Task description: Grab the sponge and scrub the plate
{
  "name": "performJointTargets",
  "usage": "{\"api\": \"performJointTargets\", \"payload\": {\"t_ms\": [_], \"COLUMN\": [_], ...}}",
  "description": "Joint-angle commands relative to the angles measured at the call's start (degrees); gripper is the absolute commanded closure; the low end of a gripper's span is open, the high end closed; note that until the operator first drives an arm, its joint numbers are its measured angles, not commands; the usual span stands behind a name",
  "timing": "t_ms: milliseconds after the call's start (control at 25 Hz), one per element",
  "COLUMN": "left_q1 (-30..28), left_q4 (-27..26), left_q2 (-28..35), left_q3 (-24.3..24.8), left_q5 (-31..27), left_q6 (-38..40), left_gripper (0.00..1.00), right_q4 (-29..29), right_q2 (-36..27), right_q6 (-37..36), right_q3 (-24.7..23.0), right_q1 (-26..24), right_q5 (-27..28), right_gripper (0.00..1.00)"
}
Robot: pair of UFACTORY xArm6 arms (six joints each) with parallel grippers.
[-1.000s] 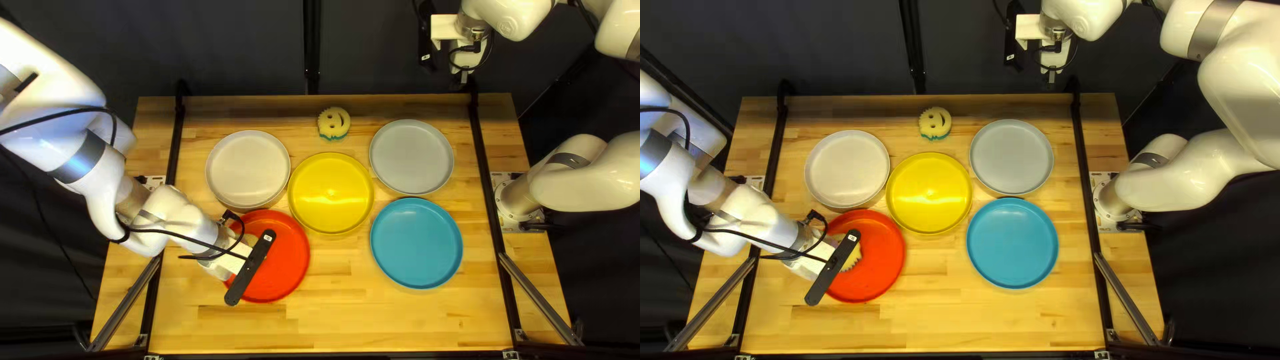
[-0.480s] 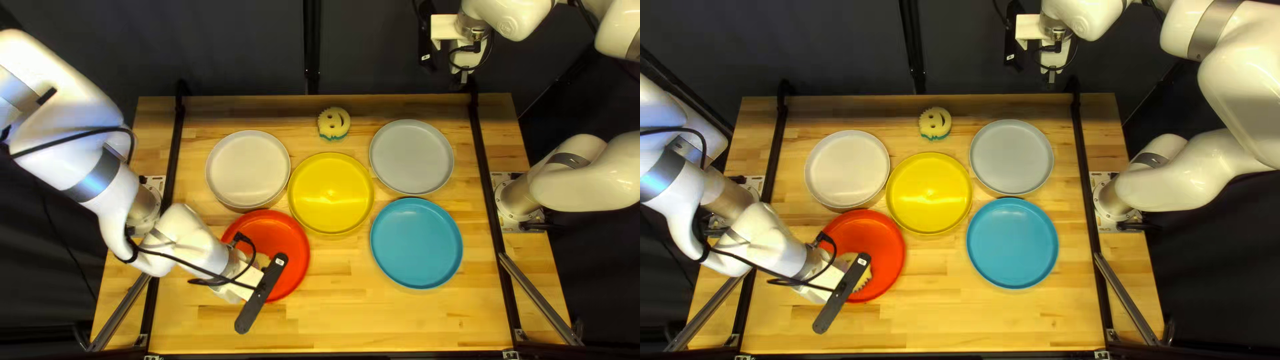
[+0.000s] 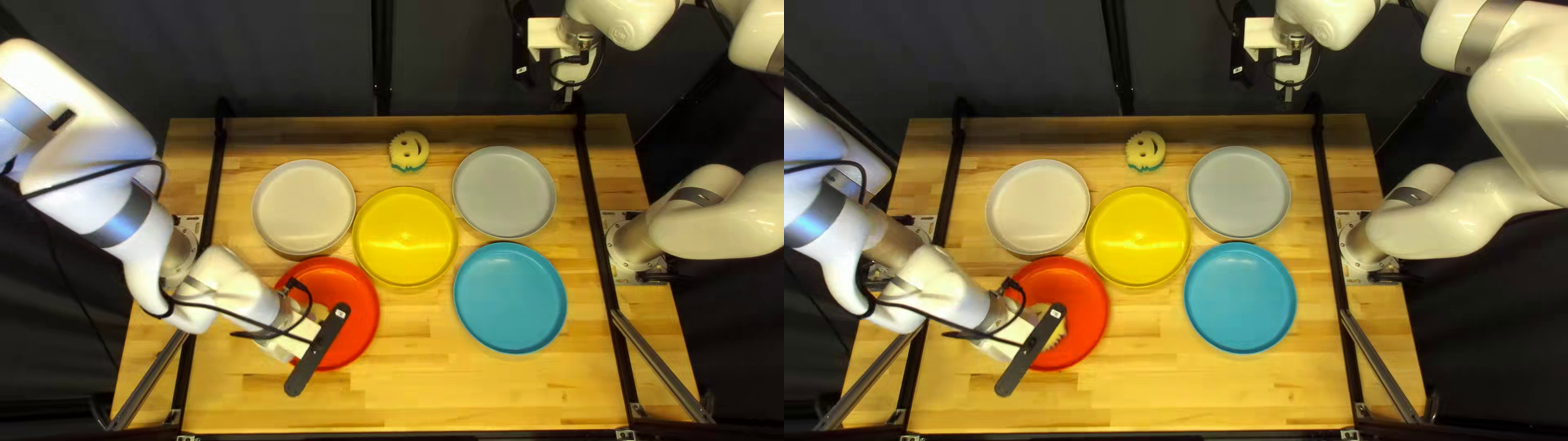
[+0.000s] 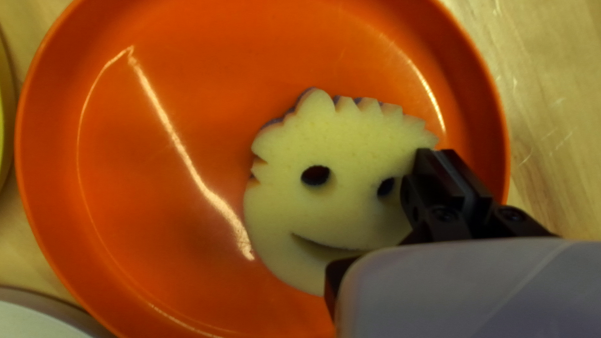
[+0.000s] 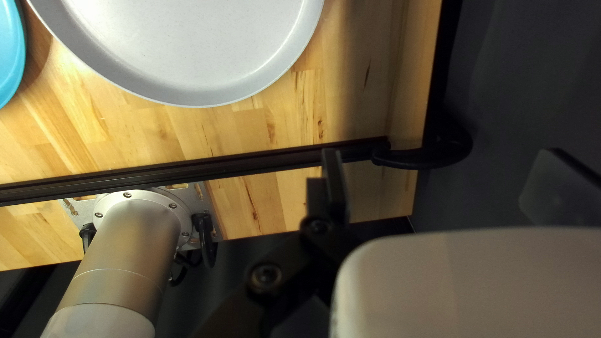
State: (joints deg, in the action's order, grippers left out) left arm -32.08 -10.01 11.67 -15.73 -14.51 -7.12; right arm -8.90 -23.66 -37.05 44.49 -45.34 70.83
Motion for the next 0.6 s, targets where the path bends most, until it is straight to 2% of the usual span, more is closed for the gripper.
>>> {"api": "performJointTargets", "payload": {"t_ms": [40, 280, 440, 600], "left_q1": [1.8, -0.2, -1.8, -2.5], "left_q4": [-3.3, -4.1, 0.0, 4.8], "left_q2": [3.4, -2.7, -8.3, -11.1], "left_q3": [3.2, -1.5, -7.6, -12.3], "left_q5": [-1.0, 1.1, 1.4, -0.2], "left_q6": [-3.7, -3.4, 0.3, 4.1], "left_gripper": [1.0, 1.0, 1.0, 1.0], "right_q4": [0.0, 0.0, 0.0, 0.0], "right_q2": [0.0, 0.0, 0.0, 0.0], "right_q6": [0.0, 0.0, 0.0, 0.0], "right_q3": [0.0, 0.0, 0.0, 0.0], "right_q1": [0.0, 0.0, 0.0, 0.0], "right_q5": [0.0, 0.0, 0.0, 0.0], "right_gripper": [0.0, 0.0, 0.0, 0.0]}}
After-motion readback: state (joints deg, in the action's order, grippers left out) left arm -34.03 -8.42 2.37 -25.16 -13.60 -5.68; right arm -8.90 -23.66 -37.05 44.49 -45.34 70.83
